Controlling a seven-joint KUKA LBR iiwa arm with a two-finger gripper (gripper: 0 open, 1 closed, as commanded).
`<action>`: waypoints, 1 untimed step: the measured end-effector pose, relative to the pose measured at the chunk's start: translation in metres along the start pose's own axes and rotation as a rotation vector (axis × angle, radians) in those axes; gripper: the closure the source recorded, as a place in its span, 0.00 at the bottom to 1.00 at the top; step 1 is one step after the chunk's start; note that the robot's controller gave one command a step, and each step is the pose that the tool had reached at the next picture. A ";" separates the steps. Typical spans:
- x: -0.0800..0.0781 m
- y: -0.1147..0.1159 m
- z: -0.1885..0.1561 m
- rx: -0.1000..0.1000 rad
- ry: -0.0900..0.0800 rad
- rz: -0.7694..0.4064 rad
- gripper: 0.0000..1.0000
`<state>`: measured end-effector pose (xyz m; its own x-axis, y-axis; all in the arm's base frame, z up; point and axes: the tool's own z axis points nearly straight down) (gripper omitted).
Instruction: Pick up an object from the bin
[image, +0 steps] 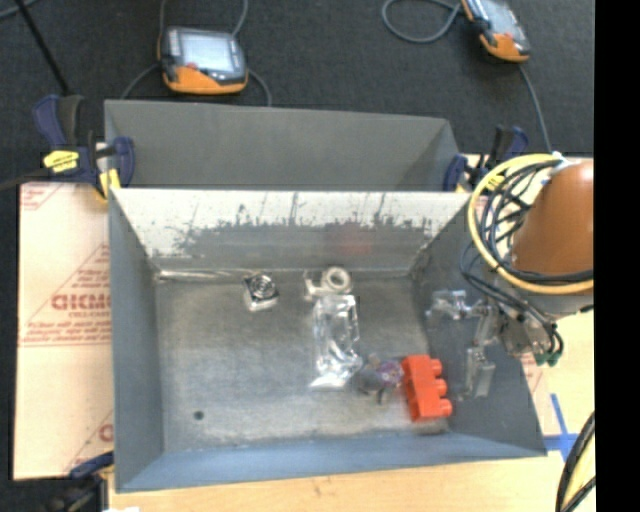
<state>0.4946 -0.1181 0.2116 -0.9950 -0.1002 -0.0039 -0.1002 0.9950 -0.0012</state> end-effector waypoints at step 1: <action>-0.016 0.012 0.127 -0.004 0.007 -0.010 0.00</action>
Offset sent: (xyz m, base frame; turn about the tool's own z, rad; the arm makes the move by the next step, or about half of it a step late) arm 0.0159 0.0132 -0.1234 -0.0074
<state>0.5098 -0.1043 0.0849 -0.9939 -0.1101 0.0030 -0.1101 0.9939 0.0027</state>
